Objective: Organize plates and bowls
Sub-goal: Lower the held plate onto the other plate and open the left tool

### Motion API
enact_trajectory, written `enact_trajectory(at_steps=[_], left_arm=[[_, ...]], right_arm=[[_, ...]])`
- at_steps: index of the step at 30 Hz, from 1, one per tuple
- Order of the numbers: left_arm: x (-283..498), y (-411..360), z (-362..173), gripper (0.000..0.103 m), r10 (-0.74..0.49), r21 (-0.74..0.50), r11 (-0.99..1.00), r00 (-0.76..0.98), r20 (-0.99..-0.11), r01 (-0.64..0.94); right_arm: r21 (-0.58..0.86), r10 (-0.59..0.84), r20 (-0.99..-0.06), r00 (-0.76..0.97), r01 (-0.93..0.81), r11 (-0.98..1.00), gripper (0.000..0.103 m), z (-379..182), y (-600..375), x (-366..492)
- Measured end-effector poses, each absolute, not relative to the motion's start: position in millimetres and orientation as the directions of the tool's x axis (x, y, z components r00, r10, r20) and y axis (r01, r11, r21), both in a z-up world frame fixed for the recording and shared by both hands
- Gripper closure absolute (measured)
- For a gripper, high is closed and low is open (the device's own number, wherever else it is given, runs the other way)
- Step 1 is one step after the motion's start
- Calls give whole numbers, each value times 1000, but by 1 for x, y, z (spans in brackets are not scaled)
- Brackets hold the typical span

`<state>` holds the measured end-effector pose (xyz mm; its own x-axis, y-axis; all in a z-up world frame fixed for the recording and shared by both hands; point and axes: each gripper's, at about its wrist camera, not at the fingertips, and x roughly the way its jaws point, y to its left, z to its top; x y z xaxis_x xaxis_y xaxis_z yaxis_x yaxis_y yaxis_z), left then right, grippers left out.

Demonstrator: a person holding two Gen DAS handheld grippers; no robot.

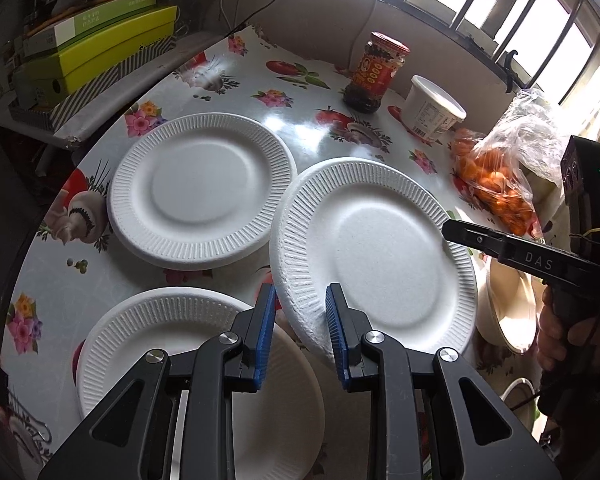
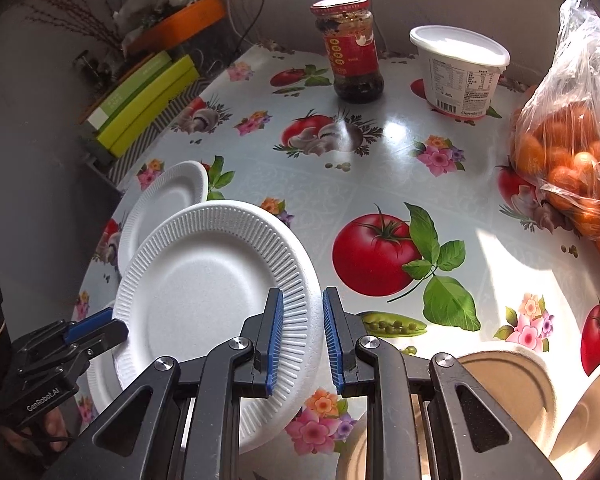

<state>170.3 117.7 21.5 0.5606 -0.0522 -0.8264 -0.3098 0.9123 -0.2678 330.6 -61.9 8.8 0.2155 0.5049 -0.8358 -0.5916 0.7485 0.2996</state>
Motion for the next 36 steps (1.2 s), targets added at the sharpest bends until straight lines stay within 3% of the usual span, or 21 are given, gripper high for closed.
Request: enact_trajectory(at_steps=[36], left_arm=[[72, 185, 12, 76, 47, -212, 892, 549, -835, -399]], right_arm=[[394, 578, -808, 117, -621, 677, 83, 2, -11, 214]])
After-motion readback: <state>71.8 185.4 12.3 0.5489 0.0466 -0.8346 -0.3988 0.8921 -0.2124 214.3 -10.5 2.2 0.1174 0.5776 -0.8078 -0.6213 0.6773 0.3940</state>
